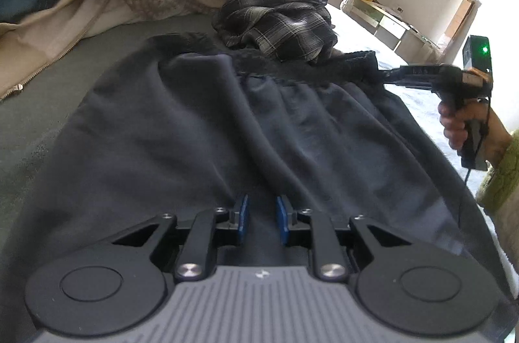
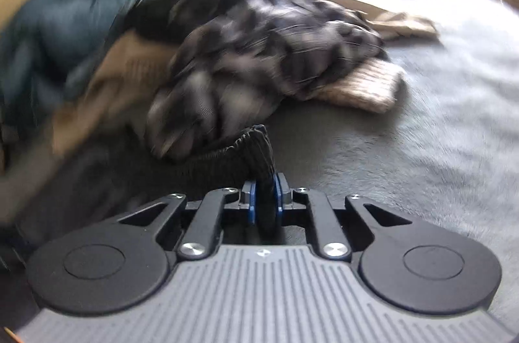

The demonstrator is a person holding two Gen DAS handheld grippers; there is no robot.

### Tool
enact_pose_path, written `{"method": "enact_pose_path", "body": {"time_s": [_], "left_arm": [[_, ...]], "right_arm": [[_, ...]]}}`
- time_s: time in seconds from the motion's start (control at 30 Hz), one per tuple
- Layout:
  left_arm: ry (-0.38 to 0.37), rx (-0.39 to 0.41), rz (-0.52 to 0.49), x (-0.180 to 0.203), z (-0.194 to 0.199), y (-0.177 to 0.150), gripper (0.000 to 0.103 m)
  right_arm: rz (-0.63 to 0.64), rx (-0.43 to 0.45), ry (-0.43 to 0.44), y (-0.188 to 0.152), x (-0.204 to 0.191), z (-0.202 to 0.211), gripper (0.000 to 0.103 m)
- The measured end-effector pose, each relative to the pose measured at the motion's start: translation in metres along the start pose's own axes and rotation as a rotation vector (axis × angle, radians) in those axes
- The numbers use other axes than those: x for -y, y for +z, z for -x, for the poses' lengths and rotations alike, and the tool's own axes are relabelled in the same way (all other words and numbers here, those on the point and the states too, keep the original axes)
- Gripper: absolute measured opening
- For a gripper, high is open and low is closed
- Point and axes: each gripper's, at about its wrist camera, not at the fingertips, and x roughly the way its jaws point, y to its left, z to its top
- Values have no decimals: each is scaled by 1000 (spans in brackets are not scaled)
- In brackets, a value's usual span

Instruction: Fold clothes

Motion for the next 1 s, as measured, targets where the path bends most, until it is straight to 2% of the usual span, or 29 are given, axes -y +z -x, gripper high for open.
{"method": "enact_pose_path", "body": {"time_s": [0.2,0.23,0.27,0.37,0.5,0.57,0.63,0.7,0.77,0.9,1.0], "left_arm": [[13,15,-22,-1,-4,1,20],[17,17,-28,0,-4,2,21],[25,18,-31,1,-4,3,21],[32,36,-25,3,9,10,24],[16,77,-12,3,29,33,26],[28,92,-21,4,27,50,26],[44,103,-39,4,12,67,27],[65,100,-50,3,-13,83,27],[89,98,-78,3,-42,95,27],[216,77,-154,0,-94,104,27],[213,72,-130,-10,-108,104,30]], "right_arm": [[-47,-25,-50,-4,21,-29,11],[-69,-31,-55,-5,23,-35,14],[-91,-35,-59,-6,26,-40,22],[-181,-7,-56,-3,35,-31,33],[-233,93,-75,7,42,9,35],[-175,94,-52,12,29,26,32],[-19,47,-29,12,-5,31,28],[127,-22,-10,5,-42,21,23],[207,-81,-5,-2,-67,-1,21],[251,-161,-65,-5,-77,-51,20],[217,-178,-103,-2,-66,-77,17]]}}
